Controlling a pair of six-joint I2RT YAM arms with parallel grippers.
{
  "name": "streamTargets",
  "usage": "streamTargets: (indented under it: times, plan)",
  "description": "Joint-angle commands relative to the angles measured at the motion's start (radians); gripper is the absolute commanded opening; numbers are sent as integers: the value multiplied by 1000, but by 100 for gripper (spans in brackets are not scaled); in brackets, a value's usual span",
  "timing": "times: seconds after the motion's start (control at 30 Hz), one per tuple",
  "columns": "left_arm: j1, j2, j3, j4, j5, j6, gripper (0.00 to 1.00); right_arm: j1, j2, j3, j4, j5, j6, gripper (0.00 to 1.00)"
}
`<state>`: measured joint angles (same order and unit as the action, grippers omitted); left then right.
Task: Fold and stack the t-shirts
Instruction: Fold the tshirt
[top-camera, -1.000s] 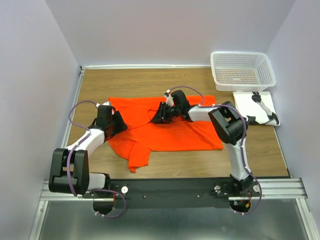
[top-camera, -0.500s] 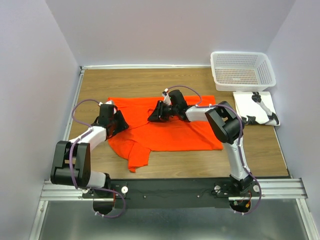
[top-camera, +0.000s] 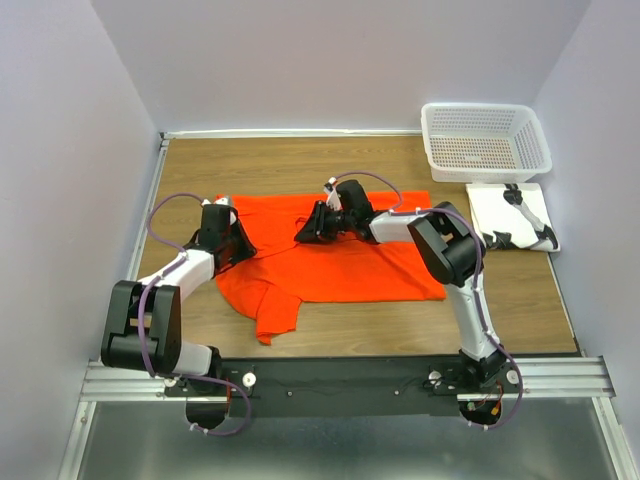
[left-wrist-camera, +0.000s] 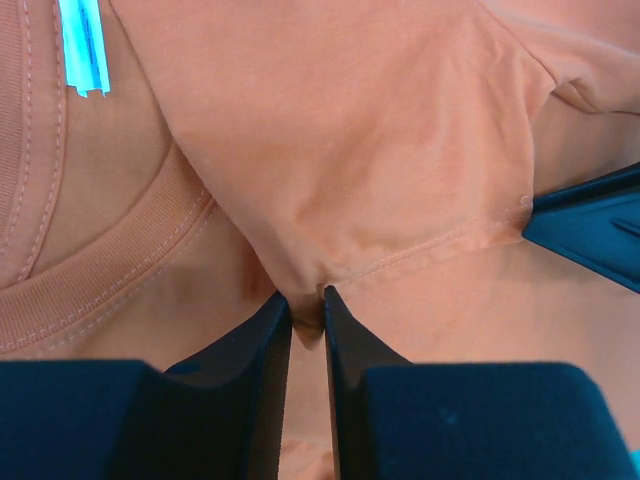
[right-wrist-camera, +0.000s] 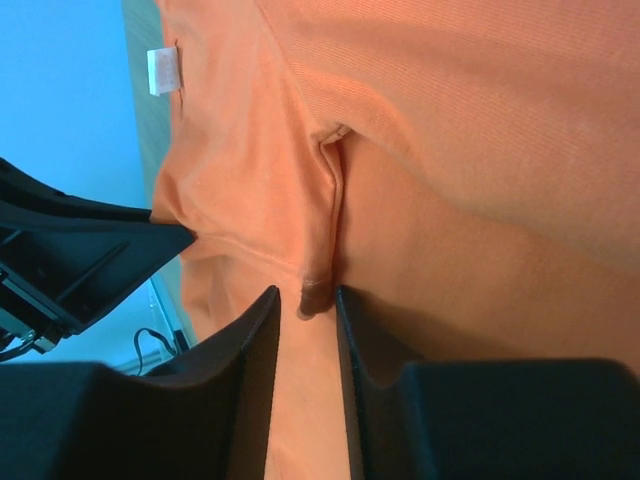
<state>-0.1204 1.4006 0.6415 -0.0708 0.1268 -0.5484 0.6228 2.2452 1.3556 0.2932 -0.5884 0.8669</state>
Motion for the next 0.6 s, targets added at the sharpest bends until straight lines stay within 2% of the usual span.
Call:
streamTargets:
  times: [0.0, 0.03, 0.13, 0.17, 0.23, 0.33, 0.57]
  plan:
    - [-8, -22, 18, -12, 23, -1, 25, 11, 42, 30, 12, 24, 12, 32]
    - [-8, -20, 18, -15, 23, -1, 20, 11, 44, 30, 12, 25, 12, 30]
    - [-8, -28, 24, -33, 27, -4, 17, 11, 37, 30, 9, 32, 7, 19]
    - [-8, -32, 29, -41, 25, -5, 11, 11, 30, 30, 8, 33, 4, 15]
    - [-8, -49, 35, -70, 24, -18, 10, 11, 16, 30, -9, 41, -8, 10]
    - [-8, -60, 50, -118, 19, -42, 4, 9, -15, 31, -49, 56, -37, 6]
    - [-8, -46, 53, -164, 132, -90, 4, 11, -42, 54, -112, 76, -75, 4]
